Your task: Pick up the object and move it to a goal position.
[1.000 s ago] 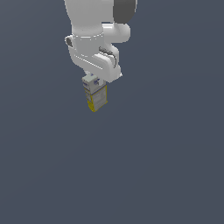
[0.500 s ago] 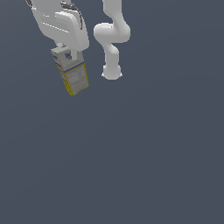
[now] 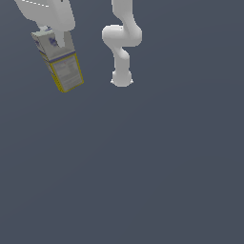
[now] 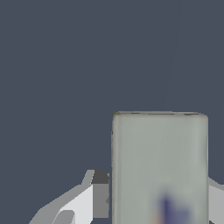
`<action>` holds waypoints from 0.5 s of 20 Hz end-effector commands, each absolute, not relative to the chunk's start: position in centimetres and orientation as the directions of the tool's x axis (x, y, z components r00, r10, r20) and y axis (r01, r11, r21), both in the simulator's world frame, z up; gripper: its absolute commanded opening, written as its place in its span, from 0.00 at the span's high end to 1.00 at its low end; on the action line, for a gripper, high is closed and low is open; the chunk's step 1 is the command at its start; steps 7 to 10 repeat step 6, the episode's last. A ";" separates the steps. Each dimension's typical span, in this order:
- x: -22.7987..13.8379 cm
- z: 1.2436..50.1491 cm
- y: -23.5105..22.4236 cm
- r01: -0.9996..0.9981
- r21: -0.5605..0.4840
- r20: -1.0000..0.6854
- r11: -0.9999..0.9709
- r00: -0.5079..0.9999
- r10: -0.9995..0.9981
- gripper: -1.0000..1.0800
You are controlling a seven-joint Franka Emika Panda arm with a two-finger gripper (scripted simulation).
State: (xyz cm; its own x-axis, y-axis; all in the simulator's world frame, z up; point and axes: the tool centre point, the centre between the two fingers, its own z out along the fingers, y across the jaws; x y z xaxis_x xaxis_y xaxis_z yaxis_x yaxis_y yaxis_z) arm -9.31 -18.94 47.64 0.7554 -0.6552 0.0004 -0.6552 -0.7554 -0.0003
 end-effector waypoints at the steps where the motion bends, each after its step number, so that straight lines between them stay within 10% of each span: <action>1: -9.3 48.2 -19.4 -0.654 0.000 0.000 -0.756 0.756 -0.654 1.00; 10: -9.3 48.6 -19.8 -0.654 0.000 0.000 -0.756 0.756 -0.654 1.00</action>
